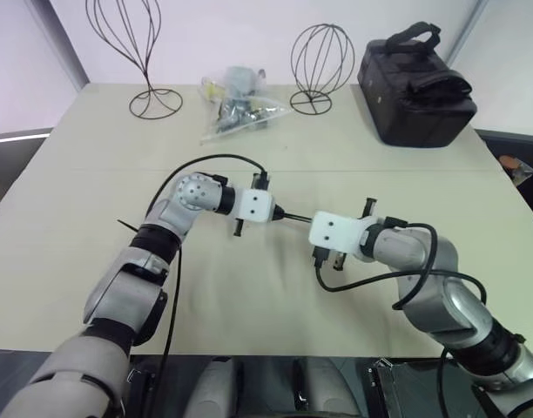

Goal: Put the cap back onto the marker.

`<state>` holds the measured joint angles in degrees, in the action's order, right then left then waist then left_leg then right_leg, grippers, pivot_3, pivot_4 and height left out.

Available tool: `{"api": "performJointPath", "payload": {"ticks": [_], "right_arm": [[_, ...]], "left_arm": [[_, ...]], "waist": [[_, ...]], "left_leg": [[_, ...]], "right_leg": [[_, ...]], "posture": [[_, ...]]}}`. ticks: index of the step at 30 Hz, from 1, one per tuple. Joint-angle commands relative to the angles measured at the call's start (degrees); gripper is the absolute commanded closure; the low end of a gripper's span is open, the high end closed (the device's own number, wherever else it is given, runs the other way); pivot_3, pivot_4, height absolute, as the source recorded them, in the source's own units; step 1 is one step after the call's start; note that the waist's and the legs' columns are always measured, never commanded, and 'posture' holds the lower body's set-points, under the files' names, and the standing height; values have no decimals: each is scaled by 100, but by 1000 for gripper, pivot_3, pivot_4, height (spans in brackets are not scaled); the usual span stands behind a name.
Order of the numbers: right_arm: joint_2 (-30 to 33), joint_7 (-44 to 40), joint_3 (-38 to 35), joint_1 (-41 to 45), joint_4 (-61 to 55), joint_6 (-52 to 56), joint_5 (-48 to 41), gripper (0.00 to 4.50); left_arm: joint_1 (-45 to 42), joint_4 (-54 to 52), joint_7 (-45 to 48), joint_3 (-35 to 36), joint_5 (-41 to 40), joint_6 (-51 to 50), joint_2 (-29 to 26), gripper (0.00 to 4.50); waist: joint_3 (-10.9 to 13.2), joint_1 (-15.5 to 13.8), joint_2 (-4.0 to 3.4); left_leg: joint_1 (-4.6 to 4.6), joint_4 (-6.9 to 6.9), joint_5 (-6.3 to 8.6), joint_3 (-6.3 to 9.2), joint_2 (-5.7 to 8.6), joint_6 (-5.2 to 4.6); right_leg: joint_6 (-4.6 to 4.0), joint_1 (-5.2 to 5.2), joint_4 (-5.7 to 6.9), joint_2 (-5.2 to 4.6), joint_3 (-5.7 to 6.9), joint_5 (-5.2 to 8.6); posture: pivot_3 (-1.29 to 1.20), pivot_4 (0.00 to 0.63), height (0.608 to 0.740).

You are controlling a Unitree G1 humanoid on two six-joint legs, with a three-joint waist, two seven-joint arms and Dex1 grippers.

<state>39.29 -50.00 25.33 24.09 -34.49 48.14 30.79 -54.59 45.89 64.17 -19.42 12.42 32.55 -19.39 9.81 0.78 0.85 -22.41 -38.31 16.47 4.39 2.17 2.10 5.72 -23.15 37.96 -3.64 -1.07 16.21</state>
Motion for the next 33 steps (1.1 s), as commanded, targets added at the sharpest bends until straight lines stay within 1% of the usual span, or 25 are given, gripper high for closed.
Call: {"api": "performJointPath", "payload": {"ticks": [1, 5, 15, 19, 21, 22, 28, 33], "right_arm": [[-229, 6, 114, 214, -257, -249, -86, 4456], [-186, 33, -27, 127, -260, -239, -101, 4456], [243, -63, -403, -255, -287, -470, -201, 4456], [442, -150, -544, -400, -343, -517, -233, 2840], [579, -207, -688, -524, -430, -488, -280, 1706], [679, -254, -782, -609, -490, -492, -325, 1283], [1192, -430, -1493, -1186, -844, -360, -550, 1283], [1307, -391, -1862, -1367, -934, -296, -709, 1283]], "left_arm": [[-126, -547, 24, -38, -391, 112, 450, 4500], [-112, -516, 34, 31, -463, 48, 443, 4500], [-108, -342, 82, 53, -359, 179, 274, 4500], [-75, -389, 133, 63, -379, 190, 217, 4500], [-40, -444, 168, 65, -405, 183, 153, 4500], [-26, -464, 181, 63, -414, 175, 113, 4500], [175, -639, 279, 74, -481, 118, -244, 4500], [264, -737, 273, 85, -496, 52, -377, 4500]], "waist": [[0, 0, 0], [0, 0, 0], [0, -1, 0], [0, -15, 0], [0, -9, 0], [0, -9, 0], [0, 4, -1], [0, -14, -1]], "left_leg": [[0, 0, 0, 0, 0, 0], [0, 0, 0, 0, 0, 0], [0, 0, 0, 0, 0, 0], [0, 0, 0, 0, -1, 0], [-2, 0, 0, 0, -1, 0], [-2, 0, 0, 0, 0, 0], [-1, 2, 0, 0, -2, 0], [-1, 1, 0, 0, -2, 0]], "right_leg": [[0, 0, 0, 0, 0, 0], [0, 0, 0, 0, 0, 0], [0, 0, 0, 0, 0, 0], [0, 0, 0, 0, 0, 0], [0, 0, -1, -2, 0, 0], [0, 0, -1, -3, -1, 0], [0, -1, 0, 1, 0, 0], [0, 0, 0, -1, -1, 0]], "posture": [[0, 150, 740], [0, 150, 740], [0, 150, 740], [0, 150, 740], [0, 150, 740], [0, 150, 740], [0, 150, 740], [0, 150, 740]]}}
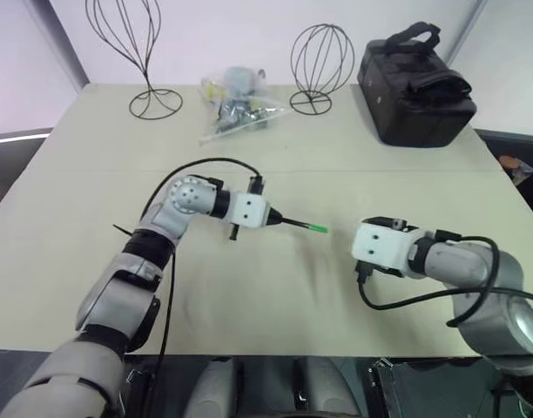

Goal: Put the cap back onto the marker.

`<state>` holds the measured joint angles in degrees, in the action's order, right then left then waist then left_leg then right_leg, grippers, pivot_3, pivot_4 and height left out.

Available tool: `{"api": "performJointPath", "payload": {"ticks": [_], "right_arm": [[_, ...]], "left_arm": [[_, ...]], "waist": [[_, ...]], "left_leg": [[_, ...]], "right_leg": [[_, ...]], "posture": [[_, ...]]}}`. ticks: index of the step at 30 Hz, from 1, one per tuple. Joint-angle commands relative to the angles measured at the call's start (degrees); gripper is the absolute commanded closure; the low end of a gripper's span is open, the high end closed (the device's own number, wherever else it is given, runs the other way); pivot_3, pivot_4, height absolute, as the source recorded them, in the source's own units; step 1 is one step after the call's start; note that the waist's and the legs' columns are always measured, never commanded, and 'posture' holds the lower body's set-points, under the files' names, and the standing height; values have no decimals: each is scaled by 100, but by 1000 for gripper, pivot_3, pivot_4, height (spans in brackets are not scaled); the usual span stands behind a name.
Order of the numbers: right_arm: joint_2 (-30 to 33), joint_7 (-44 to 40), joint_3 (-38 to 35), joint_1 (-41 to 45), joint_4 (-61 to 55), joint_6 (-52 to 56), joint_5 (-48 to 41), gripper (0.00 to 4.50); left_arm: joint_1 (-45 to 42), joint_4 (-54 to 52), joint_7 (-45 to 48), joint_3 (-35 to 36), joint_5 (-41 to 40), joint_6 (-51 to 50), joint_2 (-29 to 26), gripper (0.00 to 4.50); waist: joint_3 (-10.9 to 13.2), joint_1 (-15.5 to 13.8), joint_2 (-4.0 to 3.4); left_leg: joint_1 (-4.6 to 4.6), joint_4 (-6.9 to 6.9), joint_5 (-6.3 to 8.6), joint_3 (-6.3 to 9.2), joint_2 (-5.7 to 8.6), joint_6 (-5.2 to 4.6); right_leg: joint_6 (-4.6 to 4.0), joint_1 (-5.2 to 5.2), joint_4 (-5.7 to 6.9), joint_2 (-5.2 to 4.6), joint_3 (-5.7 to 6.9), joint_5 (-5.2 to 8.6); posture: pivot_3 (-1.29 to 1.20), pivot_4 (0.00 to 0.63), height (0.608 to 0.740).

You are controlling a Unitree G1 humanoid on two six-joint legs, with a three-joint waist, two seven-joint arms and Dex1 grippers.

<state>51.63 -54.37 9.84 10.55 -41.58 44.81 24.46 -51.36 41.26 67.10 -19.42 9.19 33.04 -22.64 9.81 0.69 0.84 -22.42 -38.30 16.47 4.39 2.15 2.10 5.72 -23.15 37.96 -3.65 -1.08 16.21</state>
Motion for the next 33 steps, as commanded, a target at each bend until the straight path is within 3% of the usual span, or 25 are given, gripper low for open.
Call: {"api": "performJointPath", "payload": {"ticks": [1, 5, 11, 19, 26, 33], "right_arm": [[61, 78, -379, -32, -220, 39, -106, 1283], [-411, 354, -724, -74, -256, 194, -423, 1283], [-682, 700, -644, -180, -390, 366, -501, 1283], [-1240, 1211, -249, -391, -722, 697, -567, 1283], [-2072, 1240, -437, -247, -1144, 940, -1458, 1283], [-2039, 978, -666, -42, -1193, 873, -2408, 1283]], "left_arm": [[-51, -280, -35, 95, -175, -25, -52, 4500], [19, -394, 14, 183, -420, -519, 54, 4500], [332, -1055, -236, 333, -661, -1937, 154, 4500], [1773, -4240, -1556, 974, -794, -5633, -13, 4500], [2407, -5735, -1938, 1380, -1124, -7435, -457, 4500], [3108, -6840, -2359, 1826, -1496, -9044, -884, 4500]], "waist": [[0, -14, 1], [0, -7, 1], [0, 13, 0], [-1, 14, -1], [-2, 8, -3], [-2, 10, -3]], "left_leg": [[0, 0, 0, 0, 0, 0], [-1, 0, 0, 0, 0, 0], [0, 0, 0, 1, 0, 0], [0, 1, 0, 2, -12, 1], [3, 1, -3, 6, -11, 6], [6, 3, -3, 6, -12, 6]], "right_leg": [[0, 0, 0, 0, 0, 0], [0, 1, -1, -2, 0, 0], [0, 0, 0, 0, 0, 0], [0, -2, 5, -1, -7, 0], [0, 0, 6, -2, -4, 0], [-1, 2, 5, -3, -4, 0]], "posture": [[0, 150, 740], [0, 150, 740], [0, 150, 740], [0, 150, 740], [0, 150, 740], [0, 150, 740]]}}
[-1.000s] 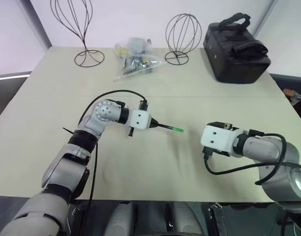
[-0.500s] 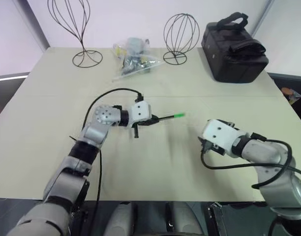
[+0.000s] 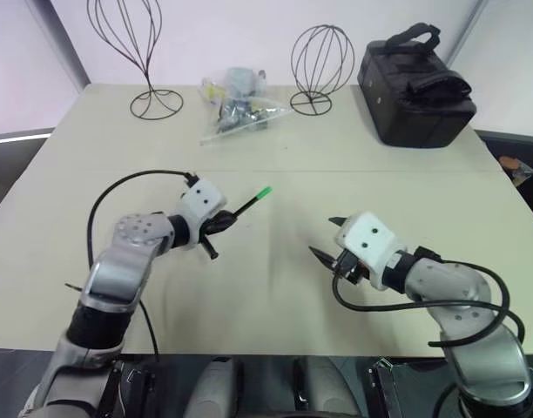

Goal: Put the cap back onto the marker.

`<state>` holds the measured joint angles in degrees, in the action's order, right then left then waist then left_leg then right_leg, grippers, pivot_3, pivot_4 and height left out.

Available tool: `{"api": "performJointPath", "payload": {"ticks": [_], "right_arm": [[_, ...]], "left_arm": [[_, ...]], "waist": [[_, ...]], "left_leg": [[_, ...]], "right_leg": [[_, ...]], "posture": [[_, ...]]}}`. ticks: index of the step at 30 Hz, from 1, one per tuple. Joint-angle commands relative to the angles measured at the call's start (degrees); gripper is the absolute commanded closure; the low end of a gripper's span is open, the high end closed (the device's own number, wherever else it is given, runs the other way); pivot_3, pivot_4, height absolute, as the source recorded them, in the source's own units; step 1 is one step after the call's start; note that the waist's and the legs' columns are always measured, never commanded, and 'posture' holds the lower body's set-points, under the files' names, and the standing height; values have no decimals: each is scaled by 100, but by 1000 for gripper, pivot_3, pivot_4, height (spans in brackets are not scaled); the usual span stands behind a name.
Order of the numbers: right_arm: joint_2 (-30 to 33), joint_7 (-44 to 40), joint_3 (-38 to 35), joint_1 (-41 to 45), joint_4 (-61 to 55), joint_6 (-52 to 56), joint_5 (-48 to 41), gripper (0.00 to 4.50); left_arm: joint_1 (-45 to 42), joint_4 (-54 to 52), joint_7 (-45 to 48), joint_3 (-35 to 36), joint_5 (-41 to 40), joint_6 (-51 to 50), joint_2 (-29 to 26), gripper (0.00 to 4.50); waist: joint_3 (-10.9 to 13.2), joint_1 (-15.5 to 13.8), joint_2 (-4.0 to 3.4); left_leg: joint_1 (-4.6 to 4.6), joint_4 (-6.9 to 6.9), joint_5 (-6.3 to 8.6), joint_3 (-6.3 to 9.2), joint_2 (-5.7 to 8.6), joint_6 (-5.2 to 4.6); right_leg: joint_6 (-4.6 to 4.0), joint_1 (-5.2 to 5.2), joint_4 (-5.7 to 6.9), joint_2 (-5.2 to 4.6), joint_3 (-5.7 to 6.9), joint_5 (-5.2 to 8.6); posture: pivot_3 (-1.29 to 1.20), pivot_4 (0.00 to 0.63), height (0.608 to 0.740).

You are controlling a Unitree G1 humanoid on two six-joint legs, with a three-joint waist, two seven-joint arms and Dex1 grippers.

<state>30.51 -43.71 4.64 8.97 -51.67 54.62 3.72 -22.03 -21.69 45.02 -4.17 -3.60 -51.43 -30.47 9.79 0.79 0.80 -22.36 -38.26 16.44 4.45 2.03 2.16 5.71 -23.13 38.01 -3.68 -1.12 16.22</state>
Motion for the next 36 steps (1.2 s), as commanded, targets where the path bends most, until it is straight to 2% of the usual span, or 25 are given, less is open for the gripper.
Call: {"api": "performJointPath", "payload": {"ticks": [1, 8, 13, 15, 16, 22, 29, 36], "right_arm": [[105, -88, -136, 142, -164, -119, -416, 1283], [385, -18, 33, 359, 111, -319, -745, 1283], [496, -2, 83, 456, 157, -329, -998, 1283], [563, -55, 91, 465, 121, -292, -1150, 1223], [602, -70, 96, 462, 102, -268, -1214, 1223], [796, 23, 80, 426, 49, -241, -1458, 1223], [975, 69, 73, 382, 90, -312, -1672, 1223], [1101, -30, 64, 443, 258, -503, -1952, 1223]], "left_arm": [[276, -665, -199, 353, -275, -782, -147, 4500], [604, -951, -689, 643, -616, -1810, -160, 4500], [842, -899, -950, 676, -782, -1829, -141, 4500], [937, -905, -1000, 666, -860, -1783, -158, 3554], [963, -899, -1006, 641, -896, -1747, -177, 3265], [979, -1003, -1077, 584, -1143, -1800, -252, 117], [941, -1209, -827, 899, -1553, -1597, -714, 51], [1001, -1870, -838, 1495, -2078, -1928, -998, 51]], "waist": [[0, 2, 0], [0, -9, 1], [0, -10, 1], [0, -9, 0], [0, -10, 0], [0, -9, 0], [1, -11, 0], [2, -13, 1]], "left_leg": [[0, 1, 0, 0, 0, 0], [1, 2, 0, 0, 1, 0], [1, 3, 0, 1, 0, 0], [1, 4, 0, 1, 0, 0], [1, 4, 0, 1, 0, 0], [1, 4, 0, 2, 0, 1], [0, 6, 0, 2, 0, 1], [-2, 9, 1, 2, -1, 1]], "right_leg": [[0, 0, 0, 0, 0, 0], [0, 1, -2, -3, 0, 0], [-1, 1, -4, -6, 0, 1], [-1, 1, -4, -7, -1, 1], [-1, 1, -4, -7, -1, 1], [-3, 1, -5, -10, -1, 1], [-4, 1, -9, -11, -2, 1], [-4, 2, -16, -13, -6, 1]], "posture": [[0, 150, 740], [0, 150, 740], [0, 150, 740], [0, 150, 740], [0, 150, 740], [0, 150, 740], [0, 150, 740], [0, 150, 740]]}}
